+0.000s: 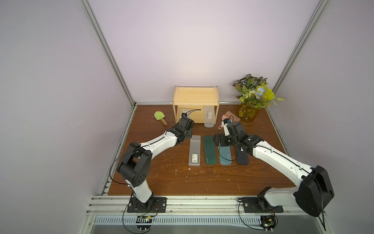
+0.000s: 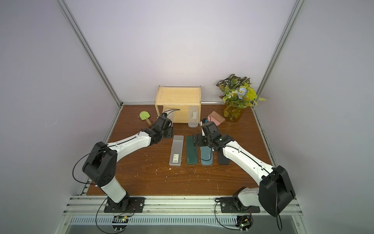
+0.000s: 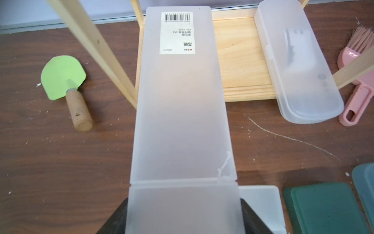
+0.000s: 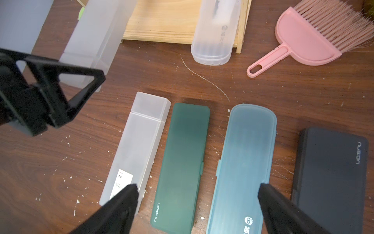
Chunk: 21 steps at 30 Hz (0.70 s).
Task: Remove the pencil cases from the shelf
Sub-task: Pick up the pencil case from the shelf.
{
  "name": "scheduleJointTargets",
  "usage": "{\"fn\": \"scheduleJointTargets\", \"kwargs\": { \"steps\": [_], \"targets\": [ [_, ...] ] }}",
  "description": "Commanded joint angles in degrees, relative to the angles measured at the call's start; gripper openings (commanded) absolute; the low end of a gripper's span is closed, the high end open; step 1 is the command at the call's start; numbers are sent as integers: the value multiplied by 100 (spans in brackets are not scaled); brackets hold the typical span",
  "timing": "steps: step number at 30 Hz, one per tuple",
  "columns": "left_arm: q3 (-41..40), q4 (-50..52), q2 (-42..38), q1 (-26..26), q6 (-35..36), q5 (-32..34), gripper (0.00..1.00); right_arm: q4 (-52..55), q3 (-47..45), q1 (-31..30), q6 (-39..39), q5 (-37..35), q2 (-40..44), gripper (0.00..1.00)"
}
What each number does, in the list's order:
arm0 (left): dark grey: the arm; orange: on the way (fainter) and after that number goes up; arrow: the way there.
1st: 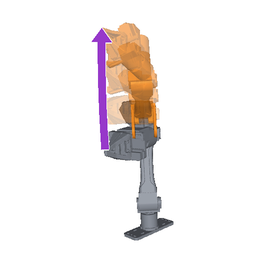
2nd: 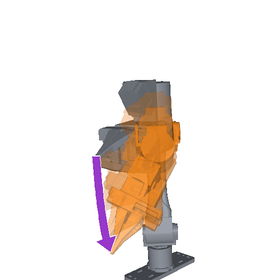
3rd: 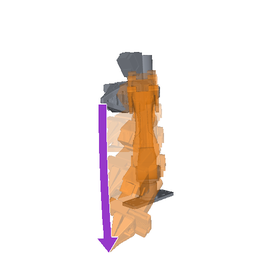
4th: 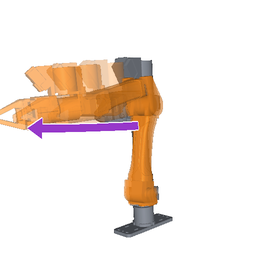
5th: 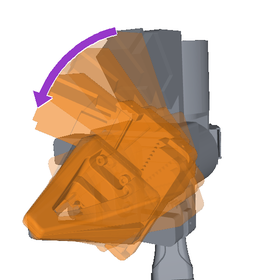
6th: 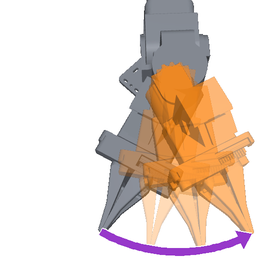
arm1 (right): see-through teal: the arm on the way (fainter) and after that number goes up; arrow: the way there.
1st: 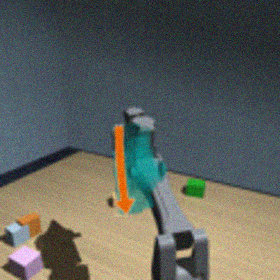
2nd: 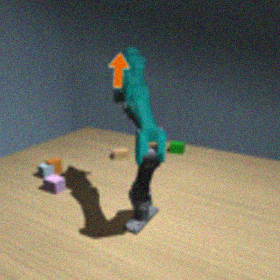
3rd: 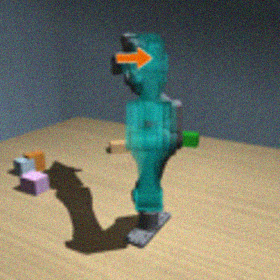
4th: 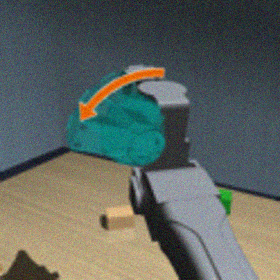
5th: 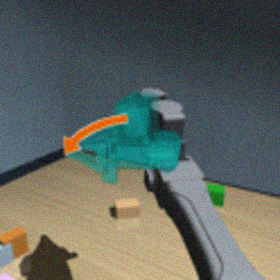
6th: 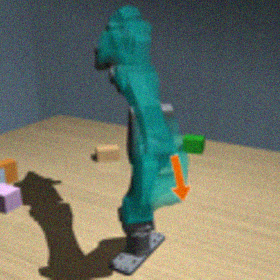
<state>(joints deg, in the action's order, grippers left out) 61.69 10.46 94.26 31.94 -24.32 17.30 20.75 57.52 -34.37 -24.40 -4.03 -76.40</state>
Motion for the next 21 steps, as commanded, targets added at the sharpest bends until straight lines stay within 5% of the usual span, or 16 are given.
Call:
{"fn": "scheduleJointTargets", "kwargs": {
  "steps": [1, 12, 21],
  "targets": [
    [-517, 214, -571, 122, -251, 245, 63, -124, 11, 24, -5, 113, 240, 99],
    [-2273, 451, -2475, 348, -785, 108, 63, -142, -31, -8, 19, 219, 205, 99],
    [-3067, 480, -3248, 357, -803, -181, 63, -54, 180, -17, 72, 148, 118, 99]
  ]
}}
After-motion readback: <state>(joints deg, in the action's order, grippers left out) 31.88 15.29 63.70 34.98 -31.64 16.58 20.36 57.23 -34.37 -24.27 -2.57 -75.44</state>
